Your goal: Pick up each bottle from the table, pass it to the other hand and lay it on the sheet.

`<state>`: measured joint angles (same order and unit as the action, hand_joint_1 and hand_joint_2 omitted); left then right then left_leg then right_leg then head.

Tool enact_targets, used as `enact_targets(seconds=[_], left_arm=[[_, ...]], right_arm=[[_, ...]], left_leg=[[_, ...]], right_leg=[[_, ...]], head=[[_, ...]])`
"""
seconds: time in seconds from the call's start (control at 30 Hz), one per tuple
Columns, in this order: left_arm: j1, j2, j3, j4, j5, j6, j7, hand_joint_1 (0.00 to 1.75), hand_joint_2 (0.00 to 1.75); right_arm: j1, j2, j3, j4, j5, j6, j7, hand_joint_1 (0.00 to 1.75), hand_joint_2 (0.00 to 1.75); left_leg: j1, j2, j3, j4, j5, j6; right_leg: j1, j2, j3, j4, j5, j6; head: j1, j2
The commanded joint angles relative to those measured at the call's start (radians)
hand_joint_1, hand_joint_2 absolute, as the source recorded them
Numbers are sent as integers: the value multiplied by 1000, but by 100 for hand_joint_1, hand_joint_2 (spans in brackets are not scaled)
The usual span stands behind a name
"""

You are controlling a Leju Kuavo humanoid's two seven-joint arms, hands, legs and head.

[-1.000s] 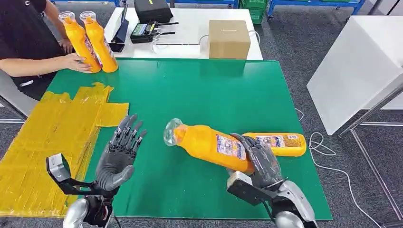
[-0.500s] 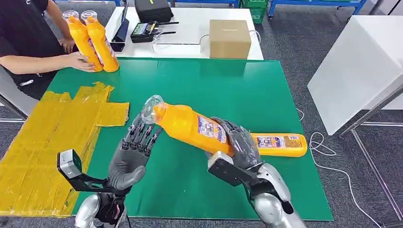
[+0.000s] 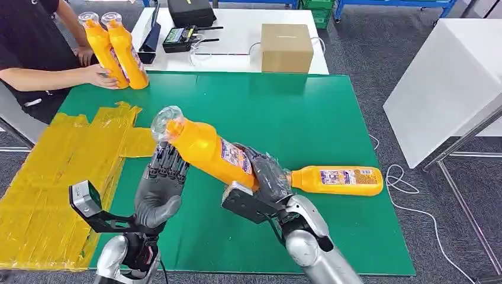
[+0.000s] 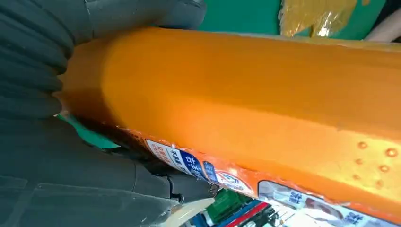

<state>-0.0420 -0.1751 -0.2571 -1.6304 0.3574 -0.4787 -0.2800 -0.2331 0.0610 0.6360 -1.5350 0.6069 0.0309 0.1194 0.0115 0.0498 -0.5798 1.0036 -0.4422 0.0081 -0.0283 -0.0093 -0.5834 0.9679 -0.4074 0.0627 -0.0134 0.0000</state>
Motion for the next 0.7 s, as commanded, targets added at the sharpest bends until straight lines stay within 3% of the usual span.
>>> enact_targets(seconds=[0.03,0.2,0.4,0.7], left_arm=[[-69,-5,6,101,-12,5,8,0,175],[-67,-6,7,100,-14,7,8,0,175],[-99,3,26,160,-76,43,9,0,175],[-109,5,33,185,-102,55,8,0,175]], right_arm=[[-110,-29,175,93,-3,34,-17,175,175],[-111,-33,182,91,-3,33,-17,175,175],[-156,-40,290,85,-4,62,-10,175,175],[-171,-38,312,91,-15,72,-3,175,175]], left_leg=[[0,-3,1,0,0,0],[1,-7,2,0,0,0],[0,-2,0,0,0,0],[0,-4,0,0,0,0]], right_leg=[[0,0,1,0,0,-3],[1,-1,2,0,0,-5],[0,0,0,0,0,-2],[0,-1,0,0,0,-3]], head=[[0,0],[0,0],[0,0],[0,0]])
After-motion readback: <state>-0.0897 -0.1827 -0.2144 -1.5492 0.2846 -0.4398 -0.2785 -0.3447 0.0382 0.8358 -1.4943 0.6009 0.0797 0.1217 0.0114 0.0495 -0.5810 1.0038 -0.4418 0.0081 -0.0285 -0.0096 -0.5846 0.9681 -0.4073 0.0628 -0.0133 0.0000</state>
